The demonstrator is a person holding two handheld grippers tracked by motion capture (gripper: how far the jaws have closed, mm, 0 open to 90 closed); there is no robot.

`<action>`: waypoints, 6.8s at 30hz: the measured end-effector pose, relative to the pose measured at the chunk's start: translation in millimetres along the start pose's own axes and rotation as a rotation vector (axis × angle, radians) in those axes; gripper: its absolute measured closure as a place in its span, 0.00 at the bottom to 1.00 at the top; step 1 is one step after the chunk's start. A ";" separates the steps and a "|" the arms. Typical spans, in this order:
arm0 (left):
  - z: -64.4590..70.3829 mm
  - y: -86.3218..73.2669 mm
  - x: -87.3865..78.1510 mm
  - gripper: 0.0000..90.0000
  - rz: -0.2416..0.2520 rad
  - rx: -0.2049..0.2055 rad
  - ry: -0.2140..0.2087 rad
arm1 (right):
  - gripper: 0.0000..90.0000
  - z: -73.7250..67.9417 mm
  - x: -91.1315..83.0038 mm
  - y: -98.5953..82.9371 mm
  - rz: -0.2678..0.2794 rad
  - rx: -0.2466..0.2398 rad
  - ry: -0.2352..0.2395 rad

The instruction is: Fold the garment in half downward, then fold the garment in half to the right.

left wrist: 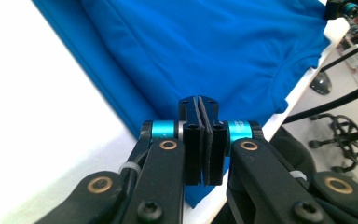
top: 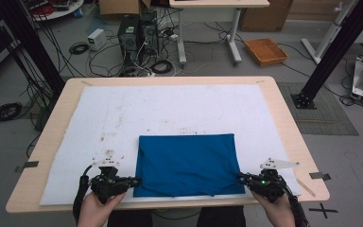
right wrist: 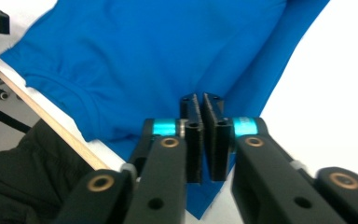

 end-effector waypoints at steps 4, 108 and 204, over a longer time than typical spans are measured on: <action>-1.7 3.6 1.1 0.87 0.006 0.023 0.050 | 0.83 1.0 1.2 1.9 0.012 -0.010 -0.016; -49.9 50.1 -37.8 0.40 0.445 0.296 0.198 | 0.47 62.7 -29.2 89.1 0.365 -0.025 -0.148; -11.0 20.3 40.7 0.58 0.110 -0.085 0.411 | 0.51 -121.1 227.9 195.2 0.062 -0.122 0.080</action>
Point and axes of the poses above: each handheld gripper's, and its own axes: x roughly forward along the jaws, y roughly out of its top, z roughly to its right, the point moved 4 cm from there along x, roughly forward along the jaws, and after that the axes turned 6 degrees about x, right-handed, at the moved point
